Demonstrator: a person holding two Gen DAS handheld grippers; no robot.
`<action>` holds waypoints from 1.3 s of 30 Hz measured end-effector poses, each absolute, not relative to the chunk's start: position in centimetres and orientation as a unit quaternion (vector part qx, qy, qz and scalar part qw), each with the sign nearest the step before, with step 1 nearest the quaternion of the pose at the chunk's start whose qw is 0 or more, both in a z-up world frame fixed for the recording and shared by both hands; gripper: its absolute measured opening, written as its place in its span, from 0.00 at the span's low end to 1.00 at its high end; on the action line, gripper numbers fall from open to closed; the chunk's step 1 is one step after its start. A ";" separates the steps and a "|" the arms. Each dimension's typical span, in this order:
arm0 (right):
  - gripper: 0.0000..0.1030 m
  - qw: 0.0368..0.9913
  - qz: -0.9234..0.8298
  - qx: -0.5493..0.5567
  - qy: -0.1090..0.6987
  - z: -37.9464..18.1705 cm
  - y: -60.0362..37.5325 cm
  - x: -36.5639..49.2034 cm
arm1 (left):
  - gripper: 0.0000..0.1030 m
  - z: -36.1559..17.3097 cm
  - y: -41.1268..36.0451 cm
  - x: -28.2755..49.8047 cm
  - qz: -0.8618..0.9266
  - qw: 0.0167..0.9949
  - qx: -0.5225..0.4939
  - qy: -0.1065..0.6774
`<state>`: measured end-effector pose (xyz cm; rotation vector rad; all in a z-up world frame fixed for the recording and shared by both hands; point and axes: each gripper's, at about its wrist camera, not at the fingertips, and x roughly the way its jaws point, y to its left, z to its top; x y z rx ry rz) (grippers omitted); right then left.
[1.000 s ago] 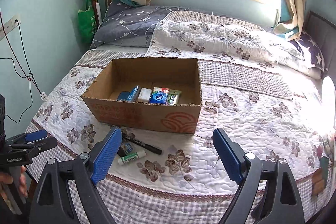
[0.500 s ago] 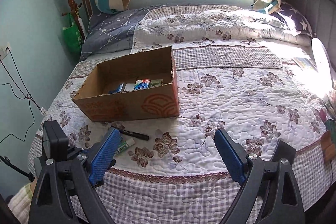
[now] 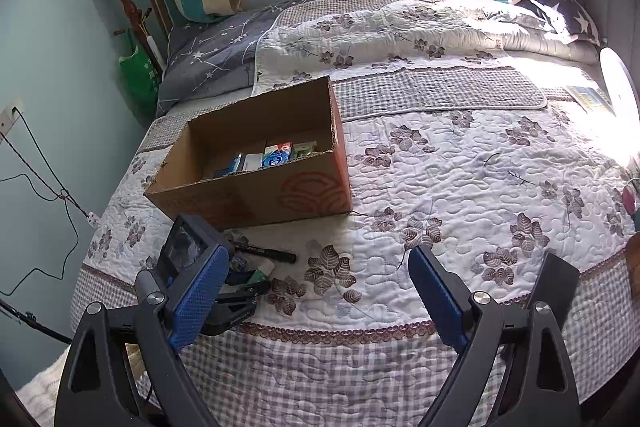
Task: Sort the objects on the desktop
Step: 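Grasp the green-white tube with the left gripper and lower it into the box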
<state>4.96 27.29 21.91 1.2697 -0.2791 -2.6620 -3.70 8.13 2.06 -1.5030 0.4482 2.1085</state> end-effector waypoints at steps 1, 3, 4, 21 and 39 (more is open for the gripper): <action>0.89 0.089 -0.894 0.428 -0.094 21.9 27.3 4.9 | 1.00 2.1 7.9 -3.7 0.778 0.251 -0.554 0.159; 0.89 0.089 -0.893 0.430 -0.096 21.8 27.3 4.8 | 1.00 2.4 7.6 -3.3 0.782 0.242 -0.554 0.155; 0.89 0.089 -0.893 0.430 -0.097 21.8 27.4 4.8 | 1.00 2.6 7.4 -3.0 0.783 0.239 -0.554 0.148; 0.89 0.087 -0.885 0.455 -0.045 20.2 24.7 4.8 | 1.00 26.2 3.5 -2.5 0.896 0.255 -0.359 0.061; 0.89 0.099 -0.873 0.477 -0.017 18.9 22.8 4.4 | 1.00 12.9 0.6 -20.6 0.839 0.076 -0.537 0.023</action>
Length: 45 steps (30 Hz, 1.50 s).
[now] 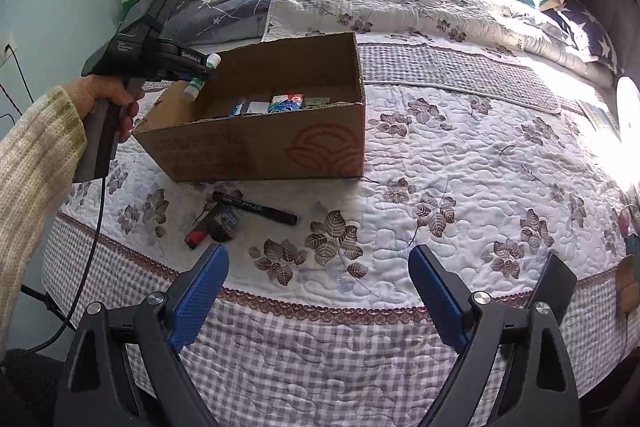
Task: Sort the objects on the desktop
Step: 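Grasp the green-white tube with the left gripper and lower it into the box, then open the left gripper and lift it out of the box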
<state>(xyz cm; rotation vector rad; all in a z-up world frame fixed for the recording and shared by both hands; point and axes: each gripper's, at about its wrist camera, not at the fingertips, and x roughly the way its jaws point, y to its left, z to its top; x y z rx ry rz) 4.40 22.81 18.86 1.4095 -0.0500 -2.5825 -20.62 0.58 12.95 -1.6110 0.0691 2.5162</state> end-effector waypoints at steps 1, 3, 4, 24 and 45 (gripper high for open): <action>0.89 0.102 -0.873 0.477 -0.019 18.9 22.8 4.4 | 1.00 12.1 0.3 -20.9 0.834 0.071 -0.547 0.020; 0.89 0.107 -0.873 0.477 -0.017 18.9 22.6 4.4 | 1.00 10.6 -0.3 -21.2 0.825 0.059 -0.562 0.018; 0.89 0.109 -0.872 0.477 -0.014 18.9 22.6 4.4 | 1.00 10.1 -0.6 -21.4 0.820 0.049 -0.570 0.020; 0.89 0.094 -0.868 0.487 -0.008 18.1 22.8 3.8 | 1.00 10.8 -3.4 -18.5 0.838 0.060 -0.541 -0.038; 0.89 0.083 -0.876 0.475 0.023 16.7 21.6 4.2 | 1.00 22.3 -8.1 6.6 0.913 0.076 -0.397 -0.060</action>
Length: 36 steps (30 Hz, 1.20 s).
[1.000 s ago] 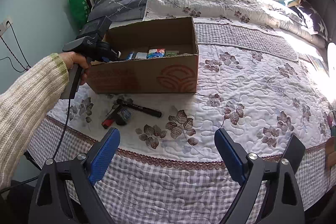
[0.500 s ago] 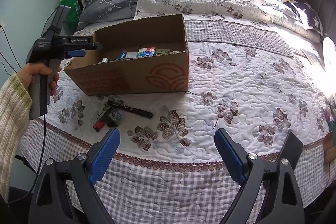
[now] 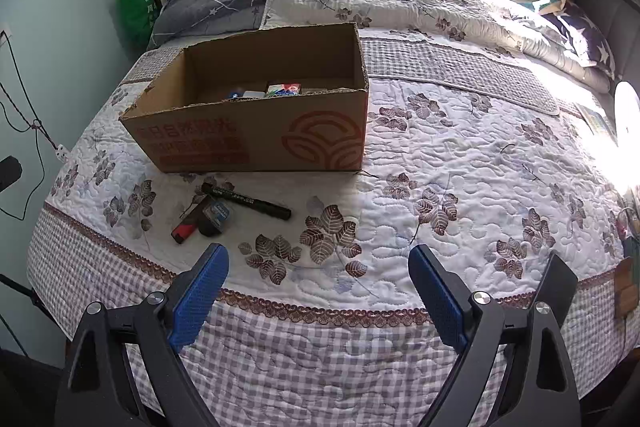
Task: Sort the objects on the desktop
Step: 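Open the left gripper and lift it out of the box, then grasp the round eye-drop package with the right gripper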
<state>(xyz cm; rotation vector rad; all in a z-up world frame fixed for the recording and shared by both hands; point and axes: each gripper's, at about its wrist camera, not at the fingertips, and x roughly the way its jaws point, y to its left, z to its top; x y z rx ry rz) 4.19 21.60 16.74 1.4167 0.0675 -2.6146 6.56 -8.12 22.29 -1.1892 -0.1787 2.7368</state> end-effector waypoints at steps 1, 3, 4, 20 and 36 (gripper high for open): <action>0.89 0.080 -0.878 0.471 0.032 16.6 21.5 4.3 | 1.00 22.2 -8.4 6.5 0.913 0.078 -0.396 -0.065; 0.89 0.080 -0.881 0.464 0.051 16.3 21.3 4.6 | 1.00 22.2 -8.9 6.6 0.913 0.076 -0.395 -0.072; 0.89 0.081 -0.882 0.461 0.059 16.1 21.2 4.8 | 1.00 22.2 -9.2 6.8 0.914 0.070 -0.394 -0.071; 0.89 0.170 -0.854 0.488 0.069 11.0 13.7 4.3 | 1.00 24.5 -11.6 7.7 0.928 0.056 -0.354 -0.106; 0.82 0.106 -0.840 0.531 -0.022 2.6 8.0 -3.1 | 1.00 24.4 -13.1 7.3 0.918 0.074 -0.353 -0.164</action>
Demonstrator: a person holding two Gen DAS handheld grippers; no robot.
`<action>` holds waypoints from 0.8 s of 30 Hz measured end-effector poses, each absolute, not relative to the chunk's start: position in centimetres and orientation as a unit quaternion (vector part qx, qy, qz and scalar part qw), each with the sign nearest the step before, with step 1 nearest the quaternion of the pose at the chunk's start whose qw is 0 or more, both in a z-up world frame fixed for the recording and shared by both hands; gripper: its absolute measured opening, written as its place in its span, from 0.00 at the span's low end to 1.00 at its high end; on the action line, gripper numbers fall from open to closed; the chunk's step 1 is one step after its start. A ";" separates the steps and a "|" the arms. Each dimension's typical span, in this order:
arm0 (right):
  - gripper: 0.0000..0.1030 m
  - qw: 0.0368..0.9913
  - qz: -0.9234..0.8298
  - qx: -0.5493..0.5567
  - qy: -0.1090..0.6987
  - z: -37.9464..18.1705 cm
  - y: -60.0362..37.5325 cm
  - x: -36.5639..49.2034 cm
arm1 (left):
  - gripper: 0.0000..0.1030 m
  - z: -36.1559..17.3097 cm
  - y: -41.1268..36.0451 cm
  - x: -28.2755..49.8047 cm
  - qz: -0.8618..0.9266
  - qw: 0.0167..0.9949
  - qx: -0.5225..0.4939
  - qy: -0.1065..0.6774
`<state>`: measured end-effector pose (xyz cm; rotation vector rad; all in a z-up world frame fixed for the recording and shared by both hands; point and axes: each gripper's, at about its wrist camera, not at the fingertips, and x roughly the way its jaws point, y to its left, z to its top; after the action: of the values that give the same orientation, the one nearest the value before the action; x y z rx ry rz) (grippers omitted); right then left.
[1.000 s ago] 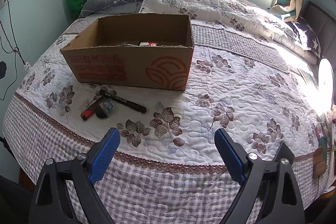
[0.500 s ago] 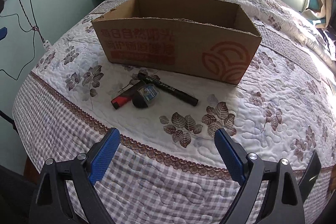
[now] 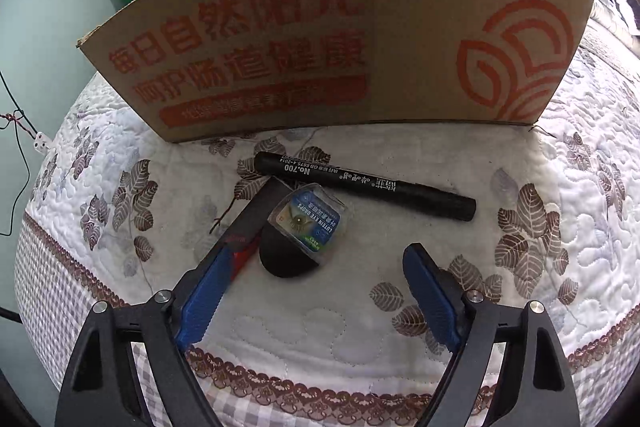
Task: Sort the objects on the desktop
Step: 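Grasp the round eye-drop package with the right gripper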
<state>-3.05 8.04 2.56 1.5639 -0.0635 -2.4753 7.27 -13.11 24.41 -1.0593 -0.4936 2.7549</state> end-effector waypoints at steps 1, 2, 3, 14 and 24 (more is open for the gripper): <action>0.79 0.102 -0.840 0.533 -0.014 2.3 7.8 -3.3 | 1.00 24.4 -13.0 7.2 0.918 0.075 -0.353 -0.164; 0.77 0.099 -0.840 0.533 -0.009 2.1 7.5 -3.6 | 1.00 24.4 -13.0 7.2 0.918 0.076 -0.353 -0.163; 0.77 0.099 -0.842 0.531 -0.012 2.0 7.5 -3.8 | 1.00 24.4 -12.8 7.2 0.918 0.076 -0.354 -0.162; 0.37 0.122 -0.840 0.529 0.021 1.9 8.5 -2.9 | 1.00 23.9 -12.0 7.0 0.915 0.079 -0.364 -0.152; 0.58 0.125 -0.837 0.533 0.015 2.3 11.2 -2.8 | 1.00 24.0 -12.6 7.0 0.915 0.081 -0.362 -0.159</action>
<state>-2.77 11.18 2.27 1.5537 0.0431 -2.4378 7.00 -12.56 24.04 -1.0834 -0.4768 2.7346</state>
